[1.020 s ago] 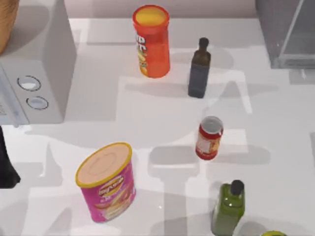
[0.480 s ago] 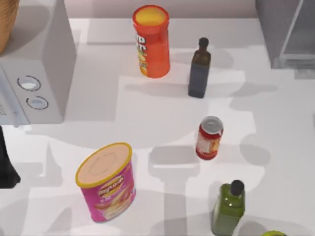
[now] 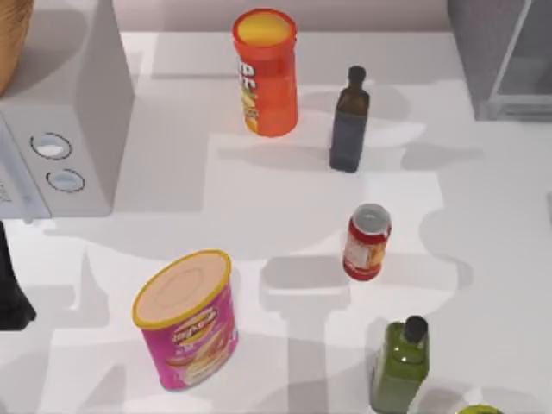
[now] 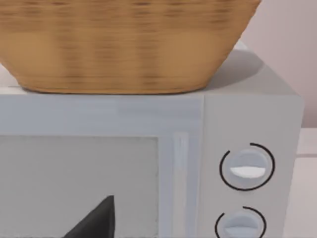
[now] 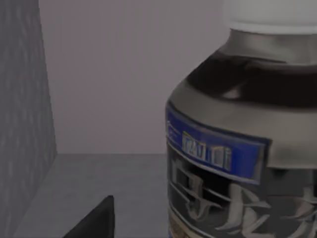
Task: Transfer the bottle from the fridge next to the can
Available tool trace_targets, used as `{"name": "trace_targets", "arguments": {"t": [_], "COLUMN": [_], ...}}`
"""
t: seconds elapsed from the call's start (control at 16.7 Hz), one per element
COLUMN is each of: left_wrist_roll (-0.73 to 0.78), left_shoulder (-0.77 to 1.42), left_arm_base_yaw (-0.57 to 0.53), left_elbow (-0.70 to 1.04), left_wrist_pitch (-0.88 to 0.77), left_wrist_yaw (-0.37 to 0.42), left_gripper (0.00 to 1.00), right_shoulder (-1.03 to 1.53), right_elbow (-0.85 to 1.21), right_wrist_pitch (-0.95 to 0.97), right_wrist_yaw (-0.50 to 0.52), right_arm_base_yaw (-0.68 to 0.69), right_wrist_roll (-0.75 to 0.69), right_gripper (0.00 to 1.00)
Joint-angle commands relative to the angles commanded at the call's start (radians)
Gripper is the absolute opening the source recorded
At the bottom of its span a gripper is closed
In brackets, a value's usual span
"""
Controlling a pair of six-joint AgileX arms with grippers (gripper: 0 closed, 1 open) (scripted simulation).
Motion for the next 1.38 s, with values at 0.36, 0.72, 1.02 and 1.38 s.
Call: {"name": "trace_targets", "arguments": {"t": [0.36, 0.72, 1.02, 1.38], "left_wrist_roll": [0.0, 0.0, 0.0, 0.0], "left_shoulder": [0.0, 0.0, 0.0, 0.0], "left_arm_base_yaw": [0.0, 0.0, 0.0, 0.0], "left_elbow": [0.0, 0.0, 0.0, 0.0], "left_wrist_pitch": [0.0, 0.0, 0.0, 0.0], "left_wrist_yaw": [0.0, 0.0, 0.0, 0.0], "left_gripper": [1.0, 1.0, 1.0, 1.0], "right_shoulder": [0.08, 0.08, 0.08, 0.08], "right_elbow": [0.149, 0.149, 0.149, 0.149], "right_wrist_pitch": [-0.069, -0.069, -0.069, -0.069], "right_wrist_yaw": [0.013, 0.013, 0.013, 0.013], "right_arm_base_yaw": [0.013, 0.013, 0.013, 0.013], "right_wrist_roll": [-0.001, -0.001, -0.001, -0.001], "right_gripper": [1.0, 0.77, 0.4, 0.0]}}
